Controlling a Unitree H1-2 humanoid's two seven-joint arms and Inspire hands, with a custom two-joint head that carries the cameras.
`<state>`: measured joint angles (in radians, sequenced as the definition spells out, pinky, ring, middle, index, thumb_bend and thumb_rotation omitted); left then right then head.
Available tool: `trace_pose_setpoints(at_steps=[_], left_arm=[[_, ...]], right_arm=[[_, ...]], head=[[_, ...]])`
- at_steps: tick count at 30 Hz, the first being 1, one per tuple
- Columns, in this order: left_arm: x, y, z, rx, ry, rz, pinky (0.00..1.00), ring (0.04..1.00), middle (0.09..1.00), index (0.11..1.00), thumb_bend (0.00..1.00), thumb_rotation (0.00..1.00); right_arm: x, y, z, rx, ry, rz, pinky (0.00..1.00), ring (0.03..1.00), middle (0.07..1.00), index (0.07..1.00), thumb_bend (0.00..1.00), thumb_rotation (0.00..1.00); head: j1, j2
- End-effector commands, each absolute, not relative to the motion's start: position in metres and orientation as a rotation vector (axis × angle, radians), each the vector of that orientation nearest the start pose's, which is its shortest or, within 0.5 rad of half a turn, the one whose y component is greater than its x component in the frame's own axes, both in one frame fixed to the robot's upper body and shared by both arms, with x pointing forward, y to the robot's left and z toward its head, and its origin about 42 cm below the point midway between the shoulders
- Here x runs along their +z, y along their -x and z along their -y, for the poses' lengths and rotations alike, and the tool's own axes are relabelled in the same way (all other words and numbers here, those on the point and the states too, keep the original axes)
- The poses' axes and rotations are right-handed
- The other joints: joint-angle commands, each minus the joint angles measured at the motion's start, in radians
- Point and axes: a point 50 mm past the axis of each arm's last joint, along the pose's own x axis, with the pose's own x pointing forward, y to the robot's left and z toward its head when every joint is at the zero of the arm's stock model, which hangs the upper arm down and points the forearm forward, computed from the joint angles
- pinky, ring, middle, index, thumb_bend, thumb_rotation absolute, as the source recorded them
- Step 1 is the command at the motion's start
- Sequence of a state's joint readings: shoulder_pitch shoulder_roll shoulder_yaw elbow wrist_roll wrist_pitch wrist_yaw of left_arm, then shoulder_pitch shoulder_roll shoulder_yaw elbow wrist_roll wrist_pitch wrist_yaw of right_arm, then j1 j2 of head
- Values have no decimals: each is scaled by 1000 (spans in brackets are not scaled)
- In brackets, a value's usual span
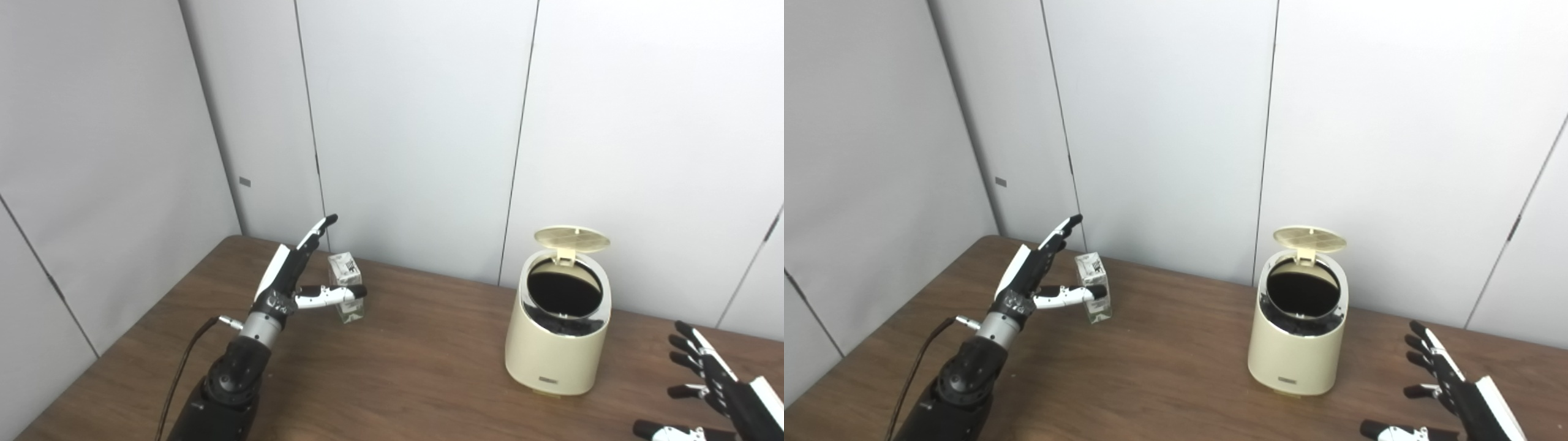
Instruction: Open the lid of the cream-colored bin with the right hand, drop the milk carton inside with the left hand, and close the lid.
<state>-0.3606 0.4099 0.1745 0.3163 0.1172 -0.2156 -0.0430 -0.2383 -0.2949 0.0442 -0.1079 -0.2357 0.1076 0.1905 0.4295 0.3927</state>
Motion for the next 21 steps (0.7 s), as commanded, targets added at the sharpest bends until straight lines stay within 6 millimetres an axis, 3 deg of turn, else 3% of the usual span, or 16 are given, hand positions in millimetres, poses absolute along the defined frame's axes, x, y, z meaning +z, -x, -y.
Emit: trace_pose_setpoints(at_steps=[1,8,16,21], left_arm=[[215,-402,-386,151,-510,355,1000,1000,1000,1000,974,293],[201,-406,-386,179,-517,310,1000,1000,1000,1000,998,306],[184,-410,-386,234,-518,237,911,995,1000,1000,1000,329],[175,-413,-386,259,-504,223,934,995,1000,1000,986,323]], right_arm=[[216,-354,267,193,558,284,658,876,914,948,865,277],[215,-354,270,193,560,292,689,875,916,947,860,282],[217,-351,275,183,548,294,597,825,912,937,876,266],[218,-348,278,182,558,284,604,832,909,931,880,270]], head=[[-3,3],[-12,2],[-17,5],[-19,12]])
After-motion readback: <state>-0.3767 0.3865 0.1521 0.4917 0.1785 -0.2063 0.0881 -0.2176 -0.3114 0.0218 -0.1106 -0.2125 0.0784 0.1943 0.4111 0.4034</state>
